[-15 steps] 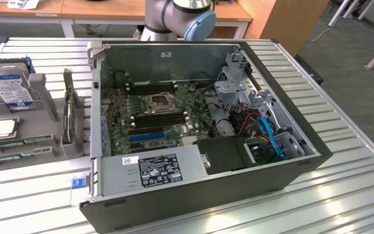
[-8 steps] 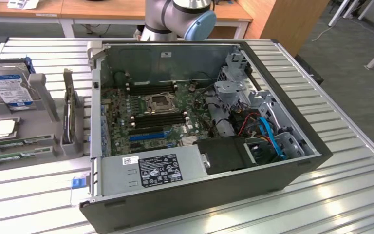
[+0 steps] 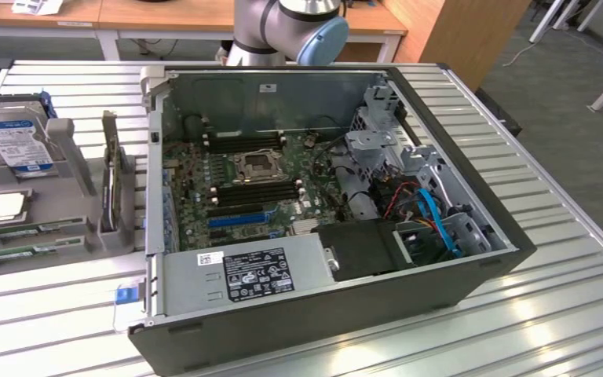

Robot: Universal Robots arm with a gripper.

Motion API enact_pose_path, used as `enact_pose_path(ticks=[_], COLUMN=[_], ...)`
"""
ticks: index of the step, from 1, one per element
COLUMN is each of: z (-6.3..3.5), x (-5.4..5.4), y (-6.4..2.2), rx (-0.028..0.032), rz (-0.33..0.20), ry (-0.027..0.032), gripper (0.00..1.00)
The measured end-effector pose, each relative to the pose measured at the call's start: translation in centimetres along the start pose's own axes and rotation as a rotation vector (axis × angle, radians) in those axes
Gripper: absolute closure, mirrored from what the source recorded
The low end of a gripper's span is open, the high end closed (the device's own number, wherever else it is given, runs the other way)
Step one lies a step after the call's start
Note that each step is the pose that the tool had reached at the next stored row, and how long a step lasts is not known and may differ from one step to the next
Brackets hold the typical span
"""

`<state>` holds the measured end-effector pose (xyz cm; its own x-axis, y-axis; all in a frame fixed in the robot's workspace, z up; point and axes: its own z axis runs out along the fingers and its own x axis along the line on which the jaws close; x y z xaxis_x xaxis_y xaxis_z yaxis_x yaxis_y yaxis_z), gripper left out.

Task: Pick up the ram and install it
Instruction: 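Pick up the ram and move it above insertion slot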

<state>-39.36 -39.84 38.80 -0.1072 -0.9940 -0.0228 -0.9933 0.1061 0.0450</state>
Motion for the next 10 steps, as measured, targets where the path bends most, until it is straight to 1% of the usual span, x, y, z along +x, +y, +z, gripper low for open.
enact_pose_path(ticks=[10], z=[0.0], x=[0.0], y=[0.0], rx=[-0.0005], rz=[-0.021], ry=[0.0009], gripper=[0.9])
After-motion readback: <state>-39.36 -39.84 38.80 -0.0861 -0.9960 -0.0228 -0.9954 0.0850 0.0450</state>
